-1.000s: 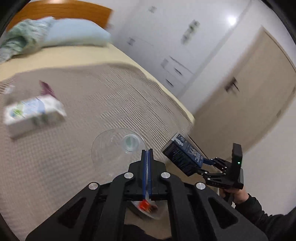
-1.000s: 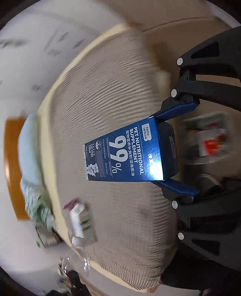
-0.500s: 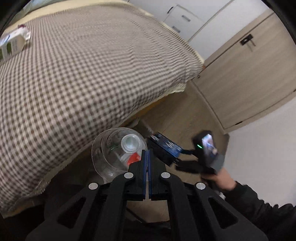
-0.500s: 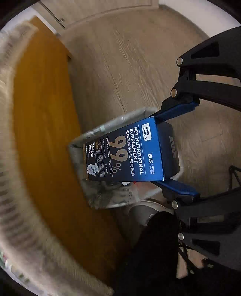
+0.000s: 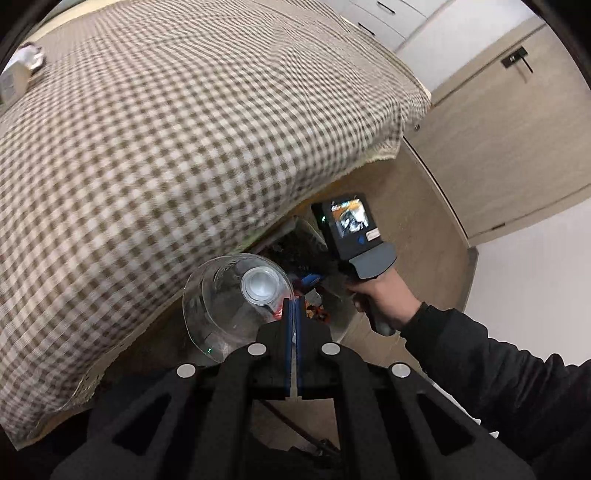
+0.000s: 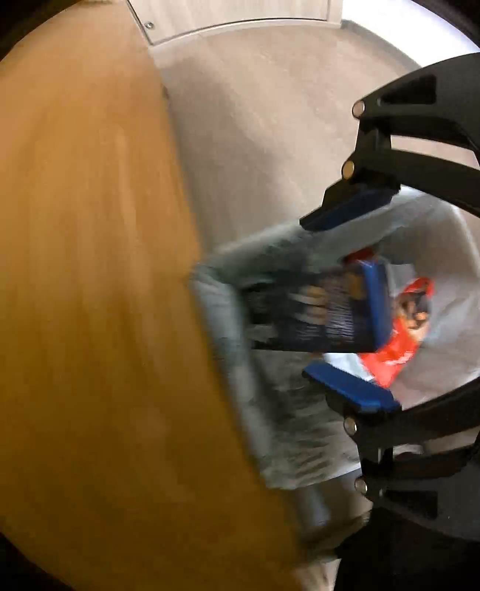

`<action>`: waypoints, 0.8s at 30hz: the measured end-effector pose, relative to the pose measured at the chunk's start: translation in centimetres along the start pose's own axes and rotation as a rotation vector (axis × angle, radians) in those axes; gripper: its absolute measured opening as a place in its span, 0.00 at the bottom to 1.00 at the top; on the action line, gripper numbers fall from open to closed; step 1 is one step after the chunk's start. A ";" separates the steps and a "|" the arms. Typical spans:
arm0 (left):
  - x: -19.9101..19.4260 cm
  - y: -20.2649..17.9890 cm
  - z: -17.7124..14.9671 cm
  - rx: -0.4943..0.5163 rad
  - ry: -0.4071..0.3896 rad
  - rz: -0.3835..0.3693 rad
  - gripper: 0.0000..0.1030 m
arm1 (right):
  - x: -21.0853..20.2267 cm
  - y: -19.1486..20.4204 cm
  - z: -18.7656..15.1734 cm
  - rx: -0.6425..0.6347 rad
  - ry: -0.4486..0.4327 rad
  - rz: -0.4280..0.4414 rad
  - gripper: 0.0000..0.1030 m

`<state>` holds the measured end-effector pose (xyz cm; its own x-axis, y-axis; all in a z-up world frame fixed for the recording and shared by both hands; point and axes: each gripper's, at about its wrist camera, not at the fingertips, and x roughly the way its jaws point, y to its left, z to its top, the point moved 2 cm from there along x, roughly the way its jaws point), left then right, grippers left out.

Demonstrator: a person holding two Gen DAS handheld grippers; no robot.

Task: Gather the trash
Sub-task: 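Carry both items to the floor bin and open both tools over it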

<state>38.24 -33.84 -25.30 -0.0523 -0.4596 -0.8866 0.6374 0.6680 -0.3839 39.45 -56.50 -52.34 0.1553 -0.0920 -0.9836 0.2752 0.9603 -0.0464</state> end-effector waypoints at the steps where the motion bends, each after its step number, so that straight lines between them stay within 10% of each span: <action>1: 0.6 -0.2 0.1 0.013 0.008 -0.002 0.00 | -0.7 -0.1 -0.1 0.004 -0.039 0.014 0.70; 7: 4.6 -2.5 0.4 0.097 0.089 -0.040 0.00 | -5.8 -4.3 -3.4 0.137 -0.166 0.054 0.70; 24: 26.7 -12.0 0.9 0.273 0.426 -0.107 0.00 | -9.2 -12.2 -17.5 0.463 -0.076 0.056 0.70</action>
<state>29.84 -54.67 -44.14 -0.4005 -0.1995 -0.8943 0.7856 0.4276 -0.4473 18.02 -62.79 -45.78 0.2459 -0.0791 -0.9661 0.6559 0.7474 0.1057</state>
